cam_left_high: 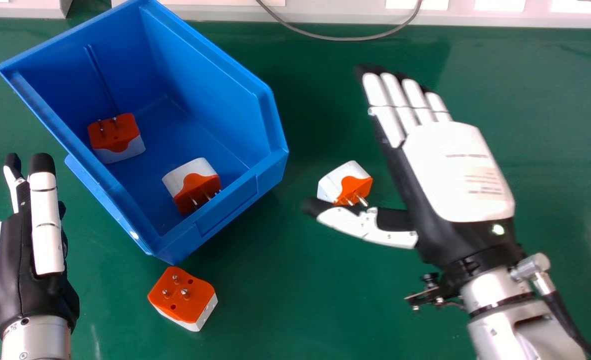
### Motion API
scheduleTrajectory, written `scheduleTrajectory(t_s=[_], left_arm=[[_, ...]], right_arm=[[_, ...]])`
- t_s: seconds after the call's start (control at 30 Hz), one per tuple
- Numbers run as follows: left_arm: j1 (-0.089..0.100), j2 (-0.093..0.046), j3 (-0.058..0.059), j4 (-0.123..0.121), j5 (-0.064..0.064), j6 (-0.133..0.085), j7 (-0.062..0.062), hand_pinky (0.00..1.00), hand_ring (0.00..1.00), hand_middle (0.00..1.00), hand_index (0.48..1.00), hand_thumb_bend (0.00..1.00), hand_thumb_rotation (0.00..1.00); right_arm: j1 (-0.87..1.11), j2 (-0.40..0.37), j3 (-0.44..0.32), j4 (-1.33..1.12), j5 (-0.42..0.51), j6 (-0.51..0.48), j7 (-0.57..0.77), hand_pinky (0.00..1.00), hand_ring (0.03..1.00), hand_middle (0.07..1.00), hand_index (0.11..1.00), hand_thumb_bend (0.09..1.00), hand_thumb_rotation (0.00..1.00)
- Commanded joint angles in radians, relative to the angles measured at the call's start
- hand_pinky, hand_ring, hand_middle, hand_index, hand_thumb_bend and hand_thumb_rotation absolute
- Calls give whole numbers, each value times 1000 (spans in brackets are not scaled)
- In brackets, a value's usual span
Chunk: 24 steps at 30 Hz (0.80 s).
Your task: Pick all objects and put in blue box
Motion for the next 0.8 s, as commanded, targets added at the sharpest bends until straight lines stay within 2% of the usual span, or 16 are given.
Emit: scheduleTrajectory(t_s=[0.0,0.3,0.43,0.57,0.77], left_arm=[[-6,7,8,-2,1,-23,2,1000,1000,1000,1000,584,1000],[-4,0,-1,-10,5,-17,11,1000,1000,1000,1000,581,1000],[-1,-4,-6,-17,8,-16,17,1000,1000,1000,1000,581,1000],[-1,-4,-9,-16,5,-17,19,1000,1000,1000,1000,581,1000],[-3,-2,-11,-17,4,-14,23,1000,1000,1000,1000,581,1000]], right_arm=[[-27,11,-16,36,-11,6,-14,918,984,1000,991,532,796],[-132,69,17,234,-56,61,-42,871,952,989,978,532,761],[-182,97,45,328,-76,85,-52,812,905,948,943,531,728],[-226,111,70,376,-79,113,-27,771,868,913,915,545,722],[-265,122,91,410,-71,138,-3,764,861,907,907,556,735]])
